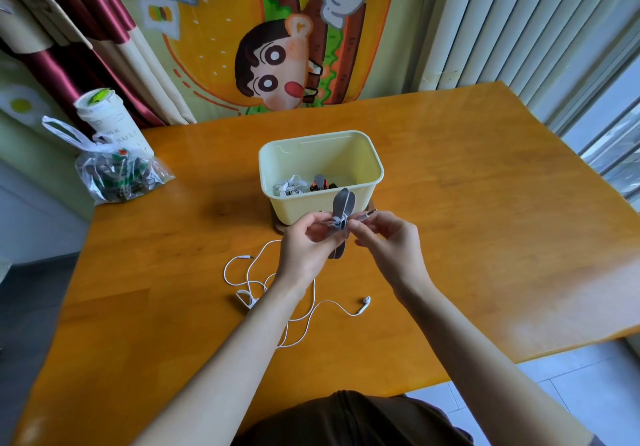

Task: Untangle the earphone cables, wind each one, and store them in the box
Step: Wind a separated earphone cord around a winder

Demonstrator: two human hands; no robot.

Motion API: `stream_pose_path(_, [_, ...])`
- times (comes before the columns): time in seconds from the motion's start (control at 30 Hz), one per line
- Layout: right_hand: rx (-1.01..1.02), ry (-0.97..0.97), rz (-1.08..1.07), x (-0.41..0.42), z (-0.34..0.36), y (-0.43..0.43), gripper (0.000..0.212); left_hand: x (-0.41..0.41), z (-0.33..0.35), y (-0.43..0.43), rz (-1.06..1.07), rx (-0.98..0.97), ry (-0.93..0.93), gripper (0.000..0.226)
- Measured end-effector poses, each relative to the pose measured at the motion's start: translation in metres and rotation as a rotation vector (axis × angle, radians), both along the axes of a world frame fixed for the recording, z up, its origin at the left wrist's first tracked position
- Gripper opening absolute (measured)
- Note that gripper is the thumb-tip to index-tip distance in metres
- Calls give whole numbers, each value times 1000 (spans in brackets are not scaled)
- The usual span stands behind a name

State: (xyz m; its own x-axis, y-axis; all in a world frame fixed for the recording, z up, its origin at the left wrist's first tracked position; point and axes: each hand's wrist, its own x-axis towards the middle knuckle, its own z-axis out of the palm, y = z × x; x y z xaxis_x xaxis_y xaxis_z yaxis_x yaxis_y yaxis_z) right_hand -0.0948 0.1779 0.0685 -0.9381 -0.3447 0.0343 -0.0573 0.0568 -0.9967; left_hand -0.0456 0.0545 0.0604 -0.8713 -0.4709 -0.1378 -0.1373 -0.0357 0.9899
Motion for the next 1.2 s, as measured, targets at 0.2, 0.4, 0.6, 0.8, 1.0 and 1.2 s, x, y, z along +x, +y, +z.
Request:
stream_pose_path(0.2, [180,116,-32,-4,-3,-2,23,1,-3,2,47,-150,0,25])
stream_pose_path(0.4, [305,332,-45,-3,2,-2,16,1,-7,4,94,-474,58,28])
stream_pose_path(0.6, [319,354,-23,-1,1,-4,5,1,-5,10,90,-640,113,30])
stream_pose_path(0.8, [327,306,-61,-2,-1,-2,7,4,1,13,75,-503,136,40])
stream_pose_path(1.0, [243,103,-89,-3,-1,-2,29,4,3,11,71,-431,142,51])
stream_pose_path(1.2, [206,-92,-7,-9,-2,0,36,5,1,8,68,-220,95,58])
